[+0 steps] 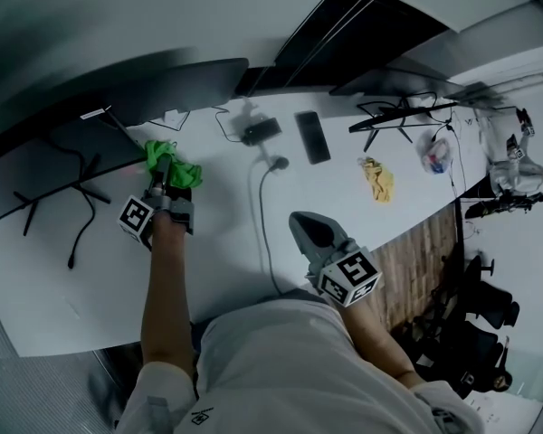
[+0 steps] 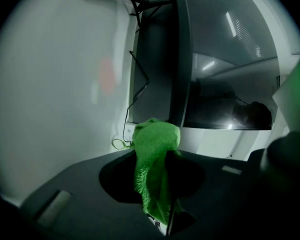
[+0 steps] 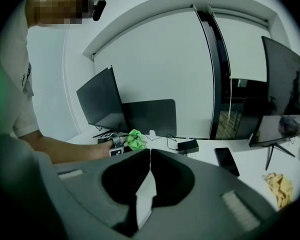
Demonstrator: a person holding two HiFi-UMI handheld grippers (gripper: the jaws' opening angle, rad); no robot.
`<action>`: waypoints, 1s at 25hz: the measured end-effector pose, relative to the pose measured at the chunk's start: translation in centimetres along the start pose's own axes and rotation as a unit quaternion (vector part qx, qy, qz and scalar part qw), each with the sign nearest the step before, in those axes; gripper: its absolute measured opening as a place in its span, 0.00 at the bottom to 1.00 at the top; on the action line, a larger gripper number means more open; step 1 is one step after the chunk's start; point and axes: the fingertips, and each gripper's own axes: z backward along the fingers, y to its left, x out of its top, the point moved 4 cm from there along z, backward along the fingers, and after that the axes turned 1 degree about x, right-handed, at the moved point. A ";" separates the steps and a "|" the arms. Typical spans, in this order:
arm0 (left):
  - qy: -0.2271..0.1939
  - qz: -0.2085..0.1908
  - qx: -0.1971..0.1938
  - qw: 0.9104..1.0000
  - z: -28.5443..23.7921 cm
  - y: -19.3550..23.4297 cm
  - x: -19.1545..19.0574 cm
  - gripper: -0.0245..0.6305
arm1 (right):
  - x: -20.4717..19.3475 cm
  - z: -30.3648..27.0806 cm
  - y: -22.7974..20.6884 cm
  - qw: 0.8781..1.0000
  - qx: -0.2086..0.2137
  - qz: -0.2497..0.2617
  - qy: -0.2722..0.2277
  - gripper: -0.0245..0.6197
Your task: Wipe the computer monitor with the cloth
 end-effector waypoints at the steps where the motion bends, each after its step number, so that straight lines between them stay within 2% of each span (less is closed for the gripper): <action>1: 0.004 -0.001 0.011 1.000 0.2 0.6 0.0 0.19 | -0.1 0.0 0.0 1.000 0.000 0.000 0.000 0.04; 4: 0.014 -0.014 0.025 0.999 0.8 1.2 0.0 0.19 | -0.2 -0.1 0.3 1.000 0.002 -0.001 -0.002 0.04; 11: 0.025 -0.062 0.020 0.998 1.7 -0.8 -0.3 0.19 | -0.6 0.3 0.6 1.000 0.010 -0.007 -0.004 0.04; 15: 0.016 -0.057 0.016 0.998 2.2 -1.7 0.3 0.19 | -1.2 0.9 0.4 1.000 0.010 -0.013 -0.005 0.04; 19: 0.014 -0.082 0.019 0.996 2.6 -1.9 1.4 0.19 | -1.8 1.4 0.1 1.000 0.012 -0.024 -0.003 0.04; 25: 0.019 -0.074 0.029 0.997 3.6 -3.0 2.0 0.19 | -2.8 1.2 0.5 0.999 0.018 -0.043 0.000 0.04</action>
